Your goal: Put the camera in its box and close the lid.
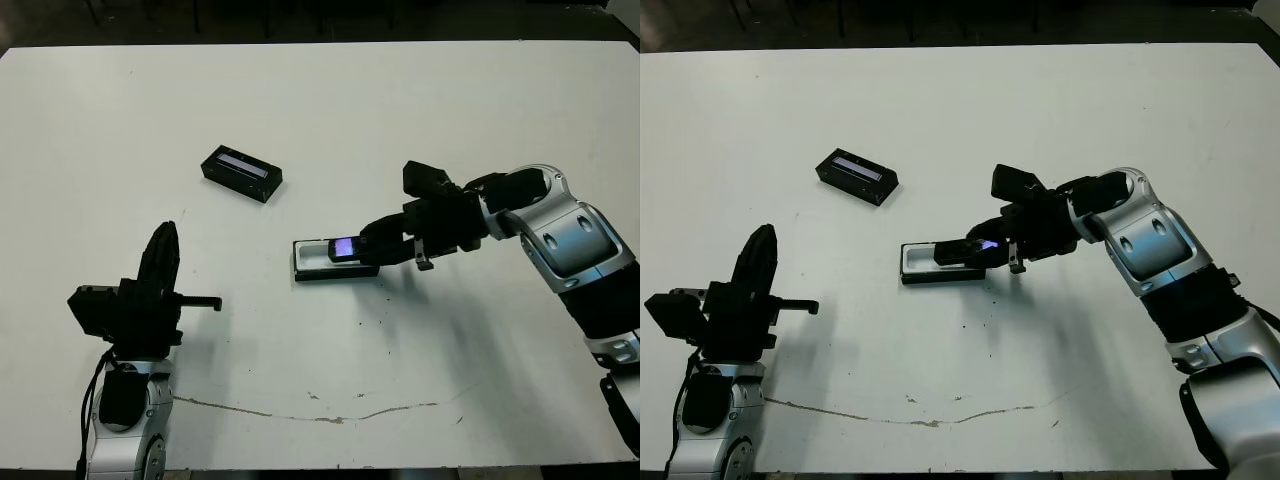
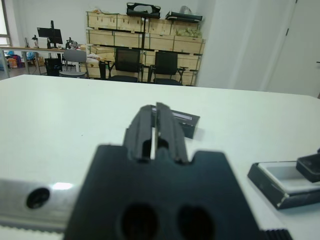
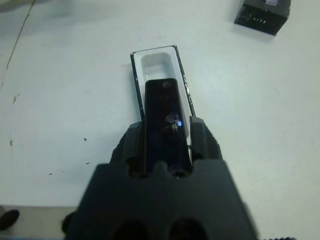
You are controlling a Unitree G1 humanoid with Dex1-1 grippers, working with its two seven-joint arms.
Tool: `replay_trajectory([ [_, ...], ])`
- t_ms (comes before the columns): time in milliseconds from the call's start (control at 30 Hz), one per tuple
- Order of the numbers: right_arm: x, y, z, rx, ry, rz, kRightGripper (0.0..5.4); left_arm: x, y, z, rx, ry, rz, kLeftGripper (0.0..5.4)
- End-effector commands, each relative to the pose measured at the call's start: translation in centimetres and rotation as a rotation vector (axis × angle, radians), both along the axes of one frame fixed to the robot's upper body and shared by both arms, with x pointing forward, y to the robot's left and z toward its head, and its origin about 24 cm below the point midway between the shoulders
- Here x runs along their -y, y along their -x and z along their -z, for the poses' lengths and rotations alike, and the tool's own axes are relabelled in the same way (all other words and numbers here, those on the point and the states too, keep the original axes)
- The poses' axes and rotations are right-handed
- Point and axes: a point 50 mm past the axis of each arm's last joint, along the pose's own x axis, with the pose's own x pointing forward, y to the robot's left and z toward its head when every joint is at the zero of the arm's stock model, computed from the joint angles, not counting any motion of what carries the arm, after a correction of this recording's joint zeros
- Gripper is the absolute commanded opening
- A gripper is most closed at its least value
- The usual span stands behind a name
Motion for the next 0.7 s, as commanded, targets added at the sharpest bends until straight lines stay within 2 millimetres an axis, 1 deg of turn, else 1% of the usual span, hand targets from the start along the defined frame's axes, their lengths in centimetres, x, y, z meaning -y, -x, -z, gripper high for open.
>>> replay_trajectory([
  [33, -0.4, -0.2, 0.4, -0.024, 0.026, -0.007, 0.93, -0.1, 0.1, 0.6, -0.039, -0.005, -0.01, 0.0],
  [367, -1.7, -0.5, 0.3, 0.038, 0.093, -0.063, 0.93, 0.0, 0.3, 0.6, -0.044, -0.003, -0.013, 0.0],
  [700, -3.6, -0.8, 0.2, 0.09, 0.152, -0.135, 0.93, 0.2, 0.3, 0.8, -0.045, 0.007, -0.012, 0.0],
])
